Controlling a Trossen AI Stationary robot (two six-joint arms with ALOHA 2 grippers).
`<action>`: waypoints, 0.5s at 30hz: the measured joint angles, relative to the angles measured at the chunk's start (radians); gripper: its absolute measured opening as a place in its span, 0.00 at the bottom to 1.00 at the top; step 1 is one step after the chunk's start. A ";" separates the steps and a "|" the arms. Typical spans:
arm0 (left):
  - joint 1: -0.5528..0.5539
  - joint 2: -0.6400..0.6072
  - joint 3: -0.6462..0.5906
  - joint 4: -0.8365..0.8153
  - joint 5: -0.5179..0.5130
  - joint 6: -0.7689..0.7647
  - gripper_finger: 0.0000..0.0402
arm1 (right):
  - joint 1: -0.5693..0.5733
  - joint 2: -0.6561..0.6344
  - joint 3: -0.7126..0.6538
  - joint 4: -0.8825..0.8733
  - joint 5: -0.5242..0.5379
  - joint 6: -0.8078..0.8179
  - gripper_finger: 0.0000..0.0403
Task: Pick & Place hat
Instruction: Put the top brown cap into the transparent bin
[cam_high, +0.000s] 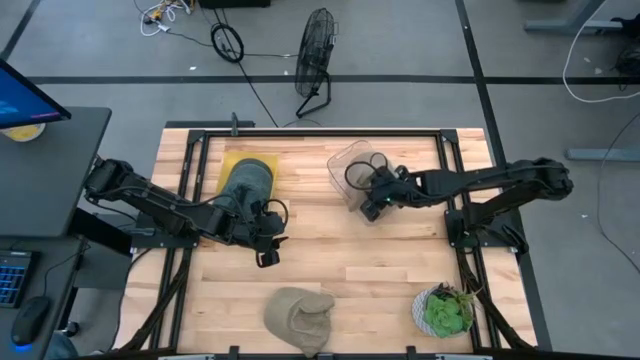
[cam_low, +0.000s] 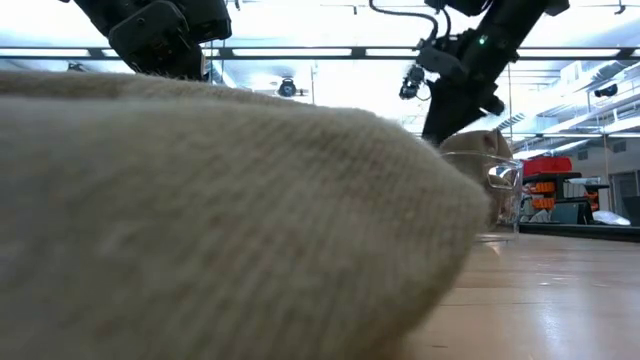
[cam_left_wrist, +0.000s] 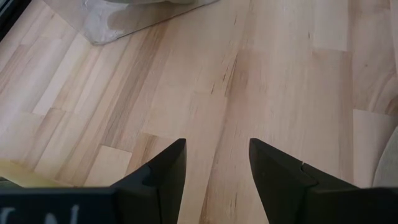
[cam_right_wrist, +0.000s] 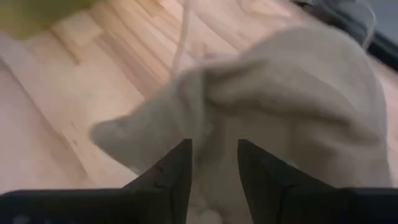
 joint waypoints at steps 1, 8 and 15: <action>0.000 0.000 0.000 0.000 0.000 0.000 0.45 | -0.006 0.003 0.000 -0.013 -0.007 0.018 0.33; 0.000 0.000 0.000 0.008 0.000 0.000 0.45 | -0.014 0.060 0.000 0.033 -0.034 -0.023 0.32; 0.000 0.000 0.000 0.009 0.000 0.000 0.45 | -0.031 0.158 0.000 -0.093 0.042 -0.120 0.11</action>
